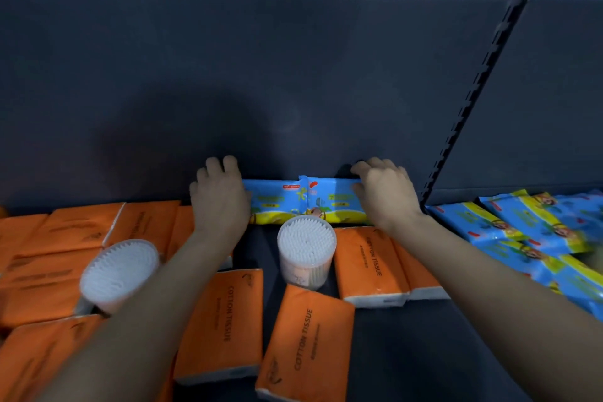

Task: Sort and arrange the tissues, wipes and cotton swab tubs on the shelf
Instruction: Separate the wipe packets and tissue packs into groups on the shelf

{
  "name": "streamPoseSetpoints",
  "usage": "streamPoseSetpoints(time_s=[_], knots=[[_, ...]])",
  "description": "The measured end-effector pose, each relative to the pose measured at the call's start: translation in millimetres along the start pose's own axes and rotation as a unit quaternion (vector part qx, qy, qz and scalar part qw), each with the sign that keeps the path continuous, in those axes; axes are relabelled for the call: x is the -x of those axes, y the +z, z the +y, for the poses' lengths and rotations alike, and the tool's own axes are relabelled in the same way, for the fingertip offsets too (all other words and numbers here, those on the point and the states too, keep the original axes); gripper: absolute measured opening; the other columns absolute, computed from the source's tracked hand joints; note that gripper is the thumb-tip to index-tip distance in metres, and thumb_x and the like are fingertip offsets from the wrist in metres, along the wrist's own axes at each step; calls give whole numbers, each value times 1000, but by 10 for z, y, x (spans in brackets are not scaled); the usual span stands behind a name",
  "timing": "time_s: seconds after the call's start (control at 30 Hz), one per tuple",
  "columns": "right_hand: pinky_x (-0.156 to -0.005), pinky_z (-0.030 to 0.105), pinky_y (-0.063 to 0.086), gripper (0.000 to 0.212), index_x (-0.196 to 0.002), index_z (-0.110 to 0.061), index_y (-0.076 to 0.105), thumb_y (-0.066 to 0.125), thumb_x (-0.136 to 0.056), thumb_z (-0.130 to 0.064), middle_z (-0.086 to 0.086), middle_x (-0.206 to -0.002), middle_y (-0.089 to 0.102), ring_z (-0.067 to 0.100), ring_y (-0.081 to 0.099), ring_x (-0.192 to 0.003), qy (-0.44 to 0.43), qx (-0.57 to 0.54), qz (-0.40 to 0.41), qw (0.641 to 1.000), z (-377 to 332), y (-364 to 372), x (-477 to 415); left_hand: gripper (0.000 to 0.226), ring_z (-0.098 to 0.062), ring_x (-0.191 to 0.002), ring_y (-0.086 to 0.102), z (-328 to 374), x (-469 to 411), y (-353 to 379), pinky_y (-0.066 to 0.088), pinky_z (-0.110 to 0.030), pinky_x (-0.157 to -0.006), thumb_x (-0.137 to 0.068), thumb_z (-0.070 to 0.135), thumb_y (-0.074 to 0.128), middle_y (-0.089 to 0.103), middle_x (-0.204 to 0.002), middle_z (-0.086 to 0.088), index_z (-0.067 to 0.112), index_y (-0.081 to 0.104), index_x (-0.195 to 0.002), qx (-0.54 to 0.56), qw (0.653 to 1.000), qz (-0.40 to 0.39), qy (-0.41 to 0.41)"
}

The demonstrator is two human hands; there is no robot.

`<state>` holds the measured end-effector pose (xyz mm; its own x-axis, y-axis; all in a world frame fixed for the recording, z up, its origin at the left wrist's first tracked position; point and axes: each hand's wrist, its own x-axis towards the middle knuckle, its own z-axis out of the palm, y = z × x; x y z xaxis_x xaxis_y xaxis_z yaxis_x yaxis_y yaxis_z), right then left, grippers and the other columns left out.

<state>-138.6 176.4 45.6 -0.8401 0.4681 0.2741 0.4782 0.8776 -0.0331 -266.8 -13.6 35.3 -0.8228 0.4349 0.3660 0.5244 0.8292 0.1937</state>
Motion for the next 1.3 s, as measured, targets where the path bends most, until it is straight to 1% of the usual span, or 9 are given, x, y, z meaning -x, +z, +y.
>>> streamPoseSetpoints(time_s=[0.23,0.4,0.5,0.67,0.77,0.9,1.1,1.2,1.3], knots=[[-85,38,48,40,-112,-6,61,63,-84,-34,18,-116,63,37,56,-109,128,-76,-102,984,524,-176,352,16,-28,-91,53,768,411,-363,42,-39,-81,-81,9,63,52,-95,-9,7,56,-96,246,959,47,135],[-100,37,41,77,-133,-6,43,61,-79,-58,16,-136,51,33,46,-126,188,-49,-262,945,614,-97,463,18,-21,-89,56,1132,655,-291,45,-37,-82,-85,13,59,54,-94,1,11,56,-103,269,942,-89,182],[-106,39,38,98,-143,-2,25,61,-76,-65,18,-144,42,34,41,-132,191,-27,-300,934,775,-99,506,27,-29,-100,57,1366,792,-199,45,-35,-79,-88,22,57,61,-105,-13,6,51,-109,130,958,-210,146],[-101,33,40,92,-144,2,25,59,-83,-57,15,-145,42,30,47,-129,107,-56,-344,931,873,-199,586,41,-28,-113,53,1557,913,-103,41,-30,-82,-87,32,59,54,-124,-14,4,50,-116,-2,957,-287,37],[-96,32,43,87,-143,-3,31,68,-79,-50,12,-140,48,28,51,-123,71,-123,-356,924,937,-179,607,55,-27,-113,55,1580,939,-52,45,-34,-89,-85,45,60,55,-126,-13,5,51,-122,-18,947,-319,-34],[-99,31,40,101,-149,-5,13,72,-78,-44,11,-148,38,26,43,-131,67,-176,-349,918,1002,-167,651,64,-24,-111,56,1514,999,-21,45,-30,-87,-80,48,65,56,-125,-9,4,50,-124,58,934,-330,-125],[-86,32,47,63,-127,-3,44,78,-74,-12,10,-120,54,28,54,-112,153,-346,-299,876,1165,-205,736,54,-21,-95,57,1532,1088,-51,47,-30,-80,-71,26,80,61,-110,-6,4,56,-115,275,890,-269,-246],[-89,41,53,53,-117,-2,51,79,-72,-10,12,-113,62,30,62,-101,193,-421,-264,846,1286,-261,779,59,-24,-99,61,1538,1075,-88,52,-36,-82,-75,24,75,61,-120,-8,8,49,-125,386,854,-231,-260],[-67,26,57,32,-102,-2,61,77,-74,-6,12,-94,70,23,66,-76,216,-505,-230,804,1425,-388,838,54,-23,-98,60,1625,1017,-146,49,-34,-79,-82,28,66,59,-118,-7,8,44,-127,439,846,-186,-238]])
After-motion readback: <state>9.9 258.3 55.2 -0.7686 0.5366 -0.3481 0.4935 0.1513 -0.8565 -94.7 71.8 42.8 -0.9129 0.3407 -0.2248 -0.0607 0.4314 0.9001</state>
